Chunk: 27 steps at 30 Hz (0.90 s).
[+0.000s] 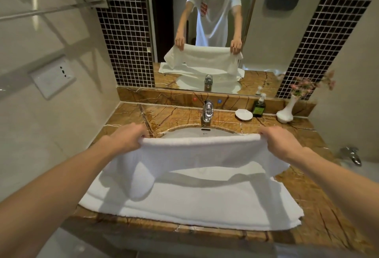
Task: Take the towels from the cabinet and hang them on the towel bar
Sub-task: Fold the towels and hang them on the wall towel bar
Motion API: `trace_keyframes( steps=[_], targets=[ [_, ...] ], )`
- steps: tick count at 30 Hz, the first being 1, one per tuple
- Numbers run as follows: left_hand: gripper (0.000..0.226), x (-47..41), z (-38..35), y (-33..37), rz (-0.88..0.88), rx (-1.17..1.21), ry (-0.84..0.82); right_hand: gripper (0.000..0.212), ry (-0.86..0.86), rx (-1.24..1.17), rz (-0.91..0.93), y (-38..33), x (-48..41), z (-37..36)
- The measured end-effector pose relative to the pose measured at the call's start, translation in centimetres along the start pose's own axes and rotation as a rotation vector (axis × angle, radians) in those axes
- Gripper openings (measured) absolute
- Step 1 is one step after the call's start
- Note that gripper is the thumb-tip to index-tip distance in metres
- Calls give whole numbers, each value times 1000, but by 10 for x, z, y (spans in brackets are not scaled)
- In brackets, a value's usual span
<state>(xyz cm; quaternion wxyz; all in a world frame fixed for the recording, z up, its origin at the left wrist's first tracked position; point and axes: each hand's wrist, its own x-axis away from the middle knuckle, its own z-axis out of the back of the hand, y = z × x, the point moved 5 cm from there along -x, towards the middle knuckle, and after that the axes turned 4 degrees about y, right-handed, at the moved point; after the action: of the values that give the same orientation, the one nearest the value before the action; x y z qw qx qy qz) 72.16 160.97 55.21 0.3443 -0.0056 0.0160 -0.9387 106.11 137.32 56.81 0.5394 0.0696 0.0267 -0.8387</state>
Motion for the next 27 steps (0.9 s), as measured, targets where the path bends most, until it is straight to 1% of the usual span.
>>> trace_keyframes(
  steps=[3, 6, 8, 10, 12, 15, 18, 20, 23, 25, 27],
  targets=[
    [22, 1, -6, -7, 47, -137, 14, 29, 20, 16, 36, -5, 0, -7],
    [25, 1, -3, -1, 85, -279, 75, 24, 18, 72, 54, -10, 2, -12],
    [33, 2, -3, 3, 126, -335, 103, 29, 33, 129, 78, -12, 5, -14],
    [47, 4, -7, 3, 166, -380, 112, 40, 48, 172, 94, -8, 9, -17],
    [56, 9, -17, 4, 187, -418, 92, 49, 16, 238, 110, -1, 15, -26],
    [54, 20, -47, 16, 121, -421, 26, 54, -58, 280, 152, 5, 28, -45],
    [48, 32, -80, 27, 1, -444, -30, 43, -121, 294, 200, 7, 46, -62],
    [42, 41, -94, 31, -77, -411, -81, 38, -181, 282, 232, 9, 60, -74],
    [34, 57, -109, 32, -157, -280, -186, 41, -266, 306, 277, 11, 81, -91],
    [38, 65, -114, 28, -165, -200, -230, 44, -311, 324, 303, 10, 91, -100],
    [45, 71, -116, 24, -166, -214, -261, 43, -349, 344, 324, 8, 98, -106]
  ],
)
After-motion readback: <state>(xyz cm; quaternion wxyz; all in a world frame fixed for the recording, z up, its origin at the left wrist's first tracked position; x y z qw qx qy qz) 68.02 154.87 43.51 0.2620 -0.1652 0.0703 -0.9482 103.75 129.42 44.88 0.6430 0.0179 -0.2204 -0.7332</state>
